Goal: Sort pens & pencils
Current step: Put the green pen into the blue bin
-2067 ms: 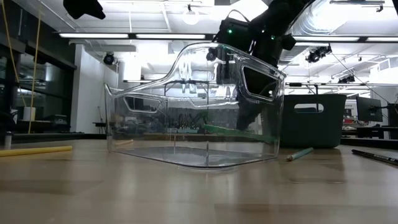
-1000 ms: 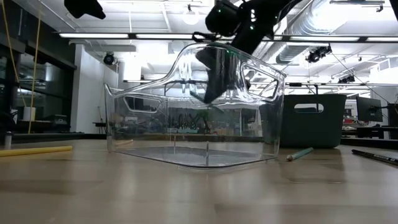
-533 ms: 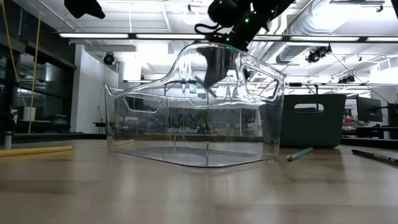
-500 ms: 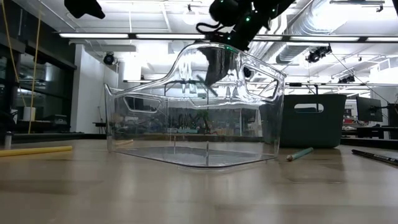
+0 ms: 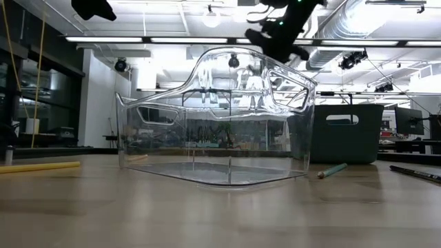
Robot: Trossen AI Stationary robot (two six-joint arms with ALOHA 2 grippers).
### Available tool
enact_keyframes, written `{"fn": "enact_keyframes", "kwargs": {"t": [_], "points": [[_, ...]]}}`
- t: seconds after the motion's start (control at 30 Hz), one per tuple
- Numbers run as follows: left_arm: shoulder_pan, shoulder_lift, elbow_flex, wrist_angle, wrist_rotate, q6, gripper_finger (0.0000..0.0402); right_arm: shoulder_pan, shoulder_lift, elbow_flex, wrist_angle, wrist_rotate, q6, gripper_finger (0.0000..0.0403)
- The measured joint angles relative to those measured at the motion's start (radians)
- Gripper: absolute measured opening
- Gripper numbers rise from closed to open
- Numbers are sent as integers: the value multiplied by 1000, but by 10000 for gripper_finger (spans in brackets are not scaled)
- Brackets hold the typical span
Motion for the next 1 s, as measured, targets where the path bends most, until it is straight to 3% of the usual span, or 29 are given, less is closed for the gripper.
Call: {"fn": "enact_keyframes", "kwargs": {"t": [0.43, 0.73, 1.0], "points": [[0, 0, 0, 0, 0, 26, 101, 1, -127, -1, -333, 128, 141, 28], [0, 0, 0, 0, 0, 26, 101, 5, -140, -2, -499, 94, 266, 28], [0, 0, 0, -1, 13, 50, 101, -1, -150, -79, -528, 2, 332, 28]]}}
